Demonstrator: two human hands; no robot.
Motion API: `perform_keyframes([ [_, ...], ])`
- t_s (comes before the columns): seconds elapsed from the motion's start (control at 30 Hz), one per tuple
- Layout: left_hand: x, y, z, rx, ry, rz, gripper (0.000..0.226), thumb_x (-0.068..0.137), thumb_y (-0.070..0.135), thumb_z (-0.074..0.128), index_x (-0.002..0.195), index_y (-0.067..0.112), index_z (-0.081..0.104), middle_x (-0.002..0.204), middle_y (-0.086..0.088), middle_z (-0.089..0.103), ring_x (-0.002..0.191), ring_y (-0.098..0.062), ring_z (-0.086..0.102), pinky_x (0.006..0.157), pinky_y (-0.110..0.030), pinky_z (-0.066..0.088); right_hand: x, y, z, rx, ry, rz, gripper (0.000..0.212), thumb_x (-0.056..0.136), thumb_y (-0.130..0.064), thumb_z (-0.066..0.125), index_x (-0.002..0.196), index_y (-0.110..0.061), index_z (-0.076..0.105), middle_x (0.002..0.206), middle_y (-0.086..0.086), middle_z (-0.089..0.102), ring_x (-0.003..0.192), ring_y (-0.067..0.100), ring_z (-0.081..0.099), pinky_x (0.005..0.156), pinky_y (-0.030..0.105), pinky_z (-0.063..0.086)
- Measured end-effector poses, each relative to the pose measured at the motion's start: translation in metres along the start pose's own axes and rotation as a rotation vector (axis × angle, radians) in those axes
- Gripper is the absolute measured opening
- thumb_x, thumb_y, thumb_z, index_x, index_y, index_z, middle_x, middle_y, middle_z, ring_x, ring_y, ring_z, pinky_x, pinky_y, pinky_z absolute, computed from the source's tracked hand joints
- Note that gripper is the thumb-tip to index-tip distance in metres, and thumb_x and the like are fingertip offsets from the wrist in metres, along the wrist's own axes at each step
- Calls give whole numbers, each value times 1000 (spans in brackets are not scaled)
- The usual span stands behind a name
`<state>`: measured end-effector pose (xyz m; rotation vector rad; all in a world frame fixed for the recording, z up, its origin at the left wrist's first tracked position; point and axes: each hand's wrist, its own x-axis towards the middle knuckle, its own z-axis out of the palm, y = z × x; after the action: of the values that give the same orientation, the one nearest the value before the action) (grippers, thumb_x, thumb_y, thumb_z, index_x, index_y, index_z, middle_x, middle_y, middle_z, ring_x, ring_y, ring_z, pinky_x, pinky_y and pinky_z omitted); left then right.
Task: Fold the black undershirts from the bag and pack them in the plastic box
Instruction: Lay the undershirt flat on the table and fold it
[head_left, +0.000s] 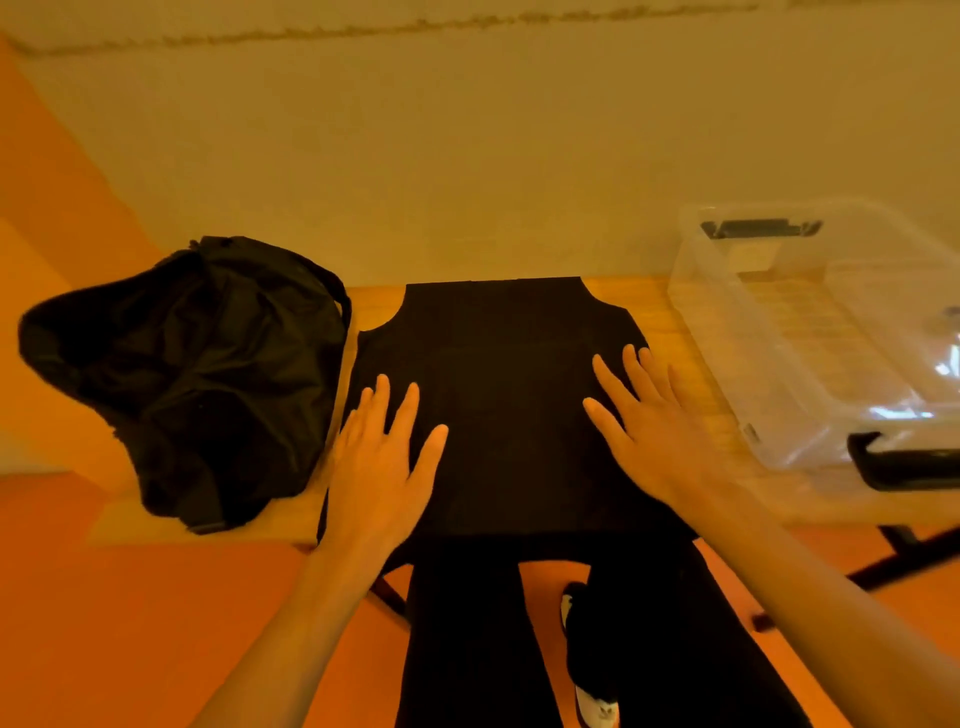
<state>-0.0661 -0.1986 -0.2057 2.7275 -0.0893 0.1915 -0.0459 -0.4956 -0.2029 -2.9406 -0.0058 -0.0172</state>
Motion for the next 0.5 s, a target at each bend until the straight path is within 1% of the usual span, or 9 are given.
perform_keyframes([
  [0.03, -21, -3, -4, -69, 73, -17, 67, 102, 62, 30, 156, 23, 37, 167, -5, 21, 154, -23, 17, 121, -42, 21, -24, 1, -3, 114, 82, 17, 64, 101, -62, 23, 158, -33, 26, 165, 2, 21, 155, 23, 11, 125, 40, 14],
  [0.07, -40, -7, -8, -157, 162, -48, 60, 103, 56, 39, 149, 19, 48, 160, -4, 33, 149, -24, 29, 116, -43, 30, -49, 2, -4, 274, 200, 51, 52, 102, -55, 40, 146, -29, 47, 151, 2, 45, 144, 21, 36, 115, 36, 34],
  [0.1, -60, -12, -12, -258, 264, -104, 50, 103, 50, 46, 138, 16, 57, 149, -2, 42, 139, -25, 41, 109, -41, 38, -76, 4, -5, 460, 328, 108, 32, 100, -45, 52, 124, -26, 59, 125, -1, 60, 119, 13, 55, 95, 31, 46],
  [0.13, -78, -18, -14, -360, 375, -187, 39, 102, 44, 52, 125, 15, 62, 135, -1, 47, 126, -27, 50, 99, -39, 43, -100, 6, -3, 626, 422, 186, 13, 98, -35, 60, 105, -24, 60, 103, -2, 63, 94, 6, 59, 78, 27, 48],
  [0.2, -104, -29, -9, -513, 486, -415, 19, 101, 35, 60, 107, 17, 60, 117, -2, 50, 108, -28, 56, 86, -40, 46, -133, 13, 7, 871, 459, 378, 15, 95, -25, 67, 90, -21, 53, 84, 0, 59, 76, 7, 58, 64, 24, 43],
  [0.27, -116, -32, 3, -613, 386, -574, 18, 99, 35, 62, 104, 19, 58, 113, -4, 59, 107, -27, 59, 86, -43, 48, -147, 23, 25, 1034, 311, 562, 23, 92, -29, 72, 98, -17, 54, 91, 4, 62, 85, 16, 63, 66, 28, 44],
  [0.33, -120, -32, 17, -791, 260, -548, 11, 99, 32, 64, 107, 25, 63, 110, 1, 67, 108, -19, 64, 89, -41, 49, -148, 28, 40, 1107, 118, 684, 41, 88, -38, 76, 112, -16, 52, 102, 3, 62, 92, 18, 63, 72, 33, 49],
  [0.43, -118, -31, 30, -1101, 102, -503, 30, 98, 26, 66, 125, 36, 61, 119, 20, 69, 115, -2, 61, 97, -33, 46, -144, 33, 57, 1151, 81, 654, 52, 86, -40, 78, 126, -19, 52, 119, 1, 60, 109, 18, 60, 93, 40, 53],
  [0.5, -120, -34, 36, -1133, 50, -545, 31, 96, 27, 67, 125, 37, 60, 121, 23, 67, 121, -6, 58, 104, -36, 44, -144, 33, 58, 1188, 54, 616, 39, 88, -36, 77, 118, -16, 62, 112, 1, 66, 106, 19, 65, 94, 41, 54],
])
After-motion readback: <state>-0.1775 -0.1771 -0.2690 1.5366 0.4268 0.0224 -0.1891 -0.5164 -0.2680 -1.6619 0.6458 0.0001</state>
